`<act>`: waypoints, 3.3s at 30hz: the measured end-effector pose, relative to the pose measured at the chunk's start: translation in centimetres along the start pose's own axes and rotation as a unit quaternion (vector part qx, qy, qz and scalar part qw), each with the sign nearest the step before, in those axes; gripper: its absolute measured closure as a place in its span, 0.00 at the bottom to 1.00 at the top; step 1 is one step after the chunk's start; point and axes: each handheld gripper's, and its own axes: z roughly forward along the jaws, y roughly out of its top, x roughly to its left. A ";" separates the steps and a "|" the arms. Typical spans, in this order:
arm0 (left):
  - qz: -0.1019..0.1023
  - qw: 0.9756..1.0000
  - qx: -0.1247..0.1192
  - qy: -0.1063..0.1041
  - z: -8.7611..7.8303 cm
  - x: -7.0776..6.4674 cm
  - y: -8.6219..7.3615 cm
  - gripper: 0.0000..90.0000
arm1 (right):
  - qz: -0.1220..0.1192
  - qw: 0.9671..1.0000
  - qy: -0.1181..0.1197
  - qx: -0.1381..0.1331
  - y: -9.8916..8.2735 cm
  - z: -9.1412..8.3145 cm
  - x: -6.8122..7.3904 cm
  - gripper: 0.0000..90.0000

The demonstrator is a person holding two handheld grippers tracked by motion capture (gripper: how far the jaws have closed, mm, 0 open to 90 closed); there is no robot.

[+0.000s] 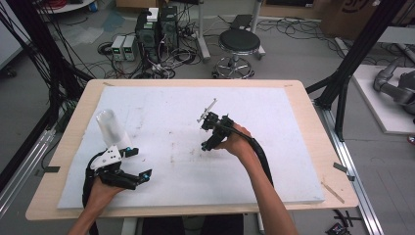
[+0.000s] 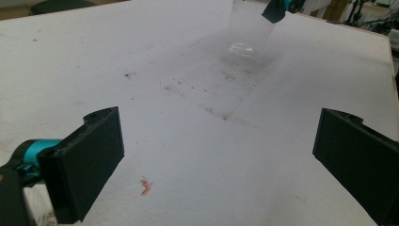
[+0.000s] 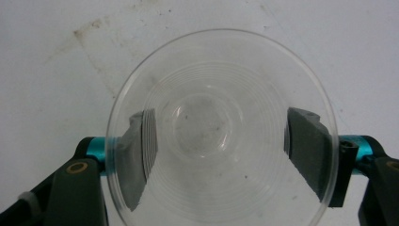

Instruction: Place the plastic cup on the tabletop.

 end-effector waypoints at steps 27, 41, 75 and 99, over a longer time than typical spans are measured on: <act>0.003 1.000 0.003 -0.001 0.1 0.0 0.0 0.03 | 0.025 0.999 0.013 -0.031 -0.3 2.1 -0.1 0.32; 0.004 1.000 0.002 -0.002 0.1 -0.1 0.0 0.03 | 0.034 0.999 0.019 -0.034 -0.9 2.8 -0.2 0.18; 0.005 1.000 -0.009 0.006 -0.1 -0.1 -0.1 0.03 | 0.117 0.959 -0.050 -0.252 -14.3 -1.7 1.6 0.16; 0.002 0.999 -0.029 0.025 -0.5 -0.3 -0.3 0.03 | 0.186 0.913 -0.111 -0.346 -21.2 -1.2 1.1 0.16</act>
